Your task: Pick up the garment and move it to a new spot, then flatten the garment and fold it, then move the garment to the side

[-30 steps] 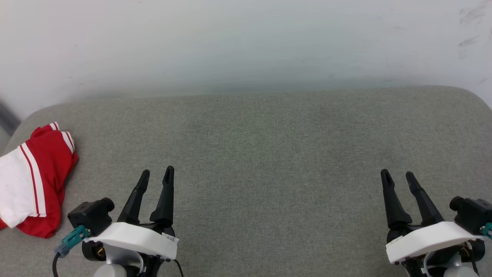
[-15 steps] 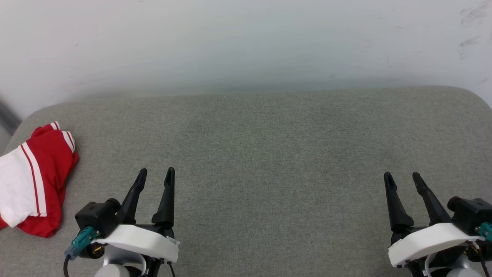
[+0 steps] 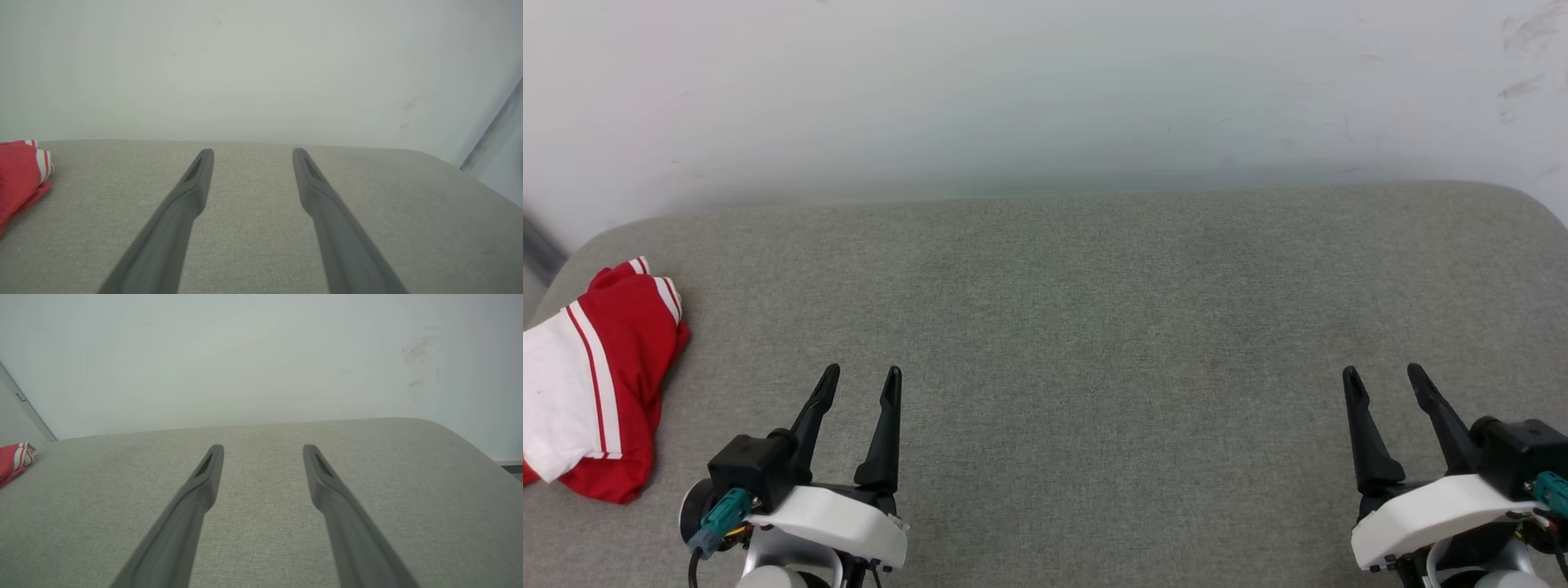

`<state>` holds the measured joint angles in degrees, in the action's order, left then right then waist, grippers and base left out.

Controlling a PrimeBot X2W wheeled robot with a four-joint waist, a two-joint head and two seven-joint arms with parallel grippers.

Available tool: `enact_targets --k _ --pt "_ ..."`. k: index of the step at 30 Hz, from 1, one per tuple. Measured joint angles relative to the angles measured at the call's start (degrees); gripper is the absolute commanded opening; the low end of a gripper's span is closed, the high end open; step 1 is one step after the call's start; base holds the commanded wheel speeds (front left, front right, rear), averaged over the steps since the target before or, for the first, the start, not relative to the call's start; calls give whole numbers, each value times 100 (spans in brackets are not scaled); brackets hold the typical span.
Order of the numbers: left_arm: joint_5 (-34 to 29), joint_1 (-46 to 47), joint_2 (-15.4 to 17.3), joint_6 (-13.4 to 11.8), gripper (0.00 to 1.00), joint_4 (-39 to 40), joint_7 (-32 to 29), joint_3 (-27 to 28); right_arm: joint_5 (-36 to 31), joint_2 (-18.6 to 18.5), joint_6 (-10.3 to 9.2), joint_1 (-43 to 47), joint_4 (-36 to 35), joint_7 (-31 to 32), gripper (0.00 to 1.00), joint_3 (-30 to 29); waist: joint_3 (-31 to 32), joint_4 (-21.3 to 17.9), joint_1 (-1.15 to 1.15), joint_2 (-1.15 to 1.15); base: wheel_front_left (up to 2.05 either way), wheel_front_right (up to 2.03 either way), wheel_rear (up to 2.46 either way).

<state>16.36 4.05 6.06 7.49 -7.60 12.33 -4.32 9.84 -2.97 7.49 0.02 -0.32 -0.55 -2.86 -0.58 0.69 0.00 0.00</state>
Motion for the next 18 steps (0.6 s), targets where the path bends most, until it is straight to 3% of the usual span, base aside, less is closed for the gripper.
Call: enact_targets --k 18 --pt "-712 4 -42 1 100 -116 198 32 -349 0 1 31 -115 -70 100 -13 -13 -1 0 0 0 0 0"
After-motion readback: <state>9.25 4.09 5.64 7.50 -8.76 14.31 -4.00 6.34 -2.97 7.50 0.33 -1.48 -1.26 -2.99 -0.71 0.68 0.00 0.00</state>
